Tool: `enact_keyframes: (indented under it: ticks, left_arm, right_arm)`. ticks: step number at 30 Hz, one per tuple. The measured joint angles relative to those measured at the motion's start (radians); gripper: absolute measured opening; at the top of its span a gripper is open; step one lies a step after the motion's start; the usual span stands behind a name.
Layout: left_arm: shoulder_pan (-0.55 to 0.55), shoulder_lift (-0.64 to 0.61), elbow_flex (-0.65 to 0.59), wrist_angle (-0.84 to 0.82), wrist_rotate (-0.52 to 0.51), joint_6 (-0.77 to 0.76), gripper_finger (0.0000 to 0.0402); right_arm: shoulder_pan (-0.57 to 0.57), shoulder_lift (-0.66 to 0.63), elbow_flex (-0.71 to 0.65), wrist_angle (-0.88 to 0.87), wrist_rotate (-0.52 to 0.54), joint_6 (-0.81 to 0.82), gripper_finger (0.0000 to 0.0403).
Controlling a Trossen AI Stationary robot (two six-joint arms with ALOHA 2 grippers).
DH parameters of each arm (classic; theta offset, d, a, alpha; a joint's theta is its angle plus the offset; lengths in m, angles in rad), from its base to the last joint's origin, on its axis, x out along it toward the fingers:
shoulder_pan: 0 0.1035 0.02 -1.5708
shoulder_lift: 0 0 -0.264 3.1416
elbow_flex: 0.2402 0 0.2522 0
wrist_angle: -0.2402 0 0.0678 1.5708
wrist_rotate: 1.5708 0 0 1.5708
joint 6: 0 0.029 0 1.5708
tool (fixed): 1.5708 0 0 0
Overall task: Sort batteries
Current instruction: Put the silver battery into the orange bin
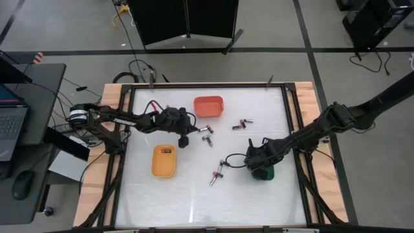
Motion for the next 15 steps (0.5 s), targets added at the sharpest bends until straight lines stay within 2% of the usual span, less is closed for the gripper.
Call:
enact_keyframes:
  ticks: [4,7,11,15]
  left_arm:
    - [-0.001,0.001,0.004,-0.013,-0.001,-0.027,0.002]
    - [-0.017,0.023,0.004,-0.01,-0.003,-0.046,0.0048]
    - [-0.051,0.09,0.003,0.035,-0.006,-0.045,0.0088]
    - [-0.058,0.141,0.004,0.106,-0.069,-0.045,0.0125]
  right_arm:
    - [0.012,-0.003,0.059,-0.093,0.01,-0.016,0.0166]
    - [0.028,-0.024,0.095,-0.168,0.07,-0.014,0.0168]
    - [0.04,-0.077,0.116,-0.189,0.153,0.006,0.0165]
    - [0.04,-0.125,0.116,-0.187,0.208,0.027,0.0165]
